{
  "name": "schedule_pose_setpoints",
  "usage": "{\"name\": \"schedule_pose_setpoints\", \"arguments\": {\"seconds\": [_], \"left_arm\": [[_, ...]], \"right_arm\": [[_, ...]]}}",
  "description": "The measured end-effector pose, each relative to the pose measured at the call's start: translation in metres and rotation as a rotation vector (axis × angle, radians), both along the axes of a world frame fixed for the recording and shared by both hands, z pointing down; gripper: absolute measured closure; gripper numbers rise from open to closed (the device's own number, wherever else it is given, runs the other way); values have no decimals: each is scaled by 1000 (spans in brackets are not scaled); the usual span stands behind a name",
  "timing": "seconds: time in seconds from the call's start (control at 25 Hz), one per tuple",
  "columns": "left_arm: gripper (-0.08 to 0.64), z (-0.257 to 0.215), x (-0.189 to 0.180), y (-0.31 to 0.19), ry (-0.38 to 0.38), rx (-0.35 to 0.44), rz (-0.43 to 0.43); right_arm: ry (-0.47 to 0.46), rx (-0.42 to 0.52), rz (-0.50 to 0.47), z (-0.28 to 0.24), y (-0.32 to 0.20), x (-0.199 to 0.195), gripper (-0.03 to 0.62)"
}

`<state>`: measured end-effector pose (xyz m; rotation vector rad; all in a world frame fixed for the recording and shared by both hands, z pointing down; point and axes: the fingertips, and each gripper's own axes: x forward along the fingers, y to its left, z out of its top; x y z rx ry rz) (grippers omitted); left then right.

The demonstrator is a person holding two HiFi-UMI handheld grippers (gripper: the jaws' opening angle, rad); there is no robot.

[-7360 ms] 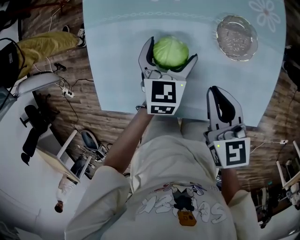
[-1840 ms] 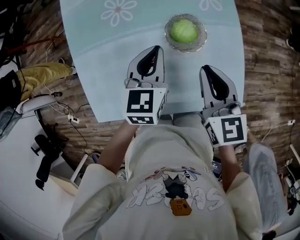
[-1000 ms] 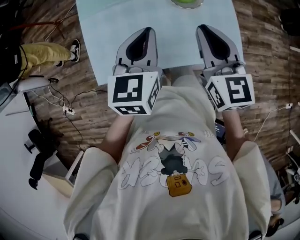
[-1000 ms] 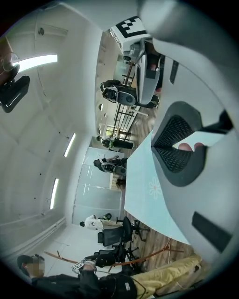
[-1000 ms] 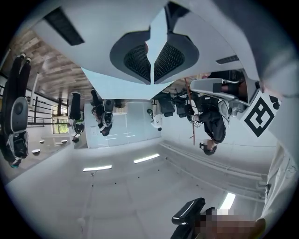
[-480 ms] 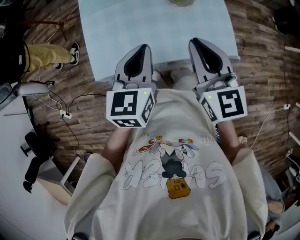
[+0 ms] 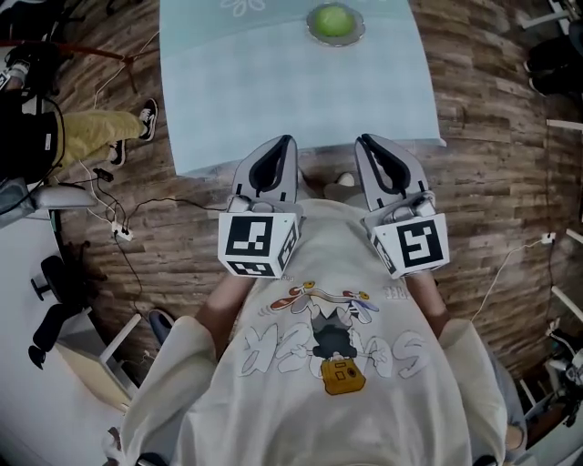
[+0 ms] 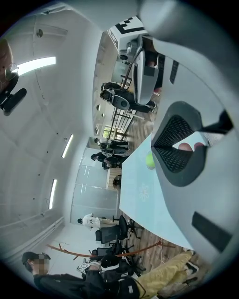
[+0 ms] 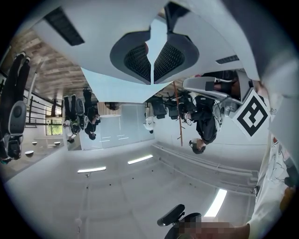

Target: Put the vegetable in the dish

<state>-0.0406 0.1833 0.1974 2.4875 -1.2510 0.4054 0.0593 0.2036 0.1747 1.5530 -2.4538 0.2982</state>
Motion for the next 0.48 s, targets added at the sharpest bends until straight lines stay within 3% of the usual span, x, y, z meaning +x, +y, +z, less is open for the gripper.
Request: {"name": "schedule_pose_setpoints", "arguments": {"seconds": [0.48], "left_arm": [[554, 1, 32, 6, 8, -20, -23]], "right_arm": [[-16, -25, 1, 7, 14, 31, 554]]}}
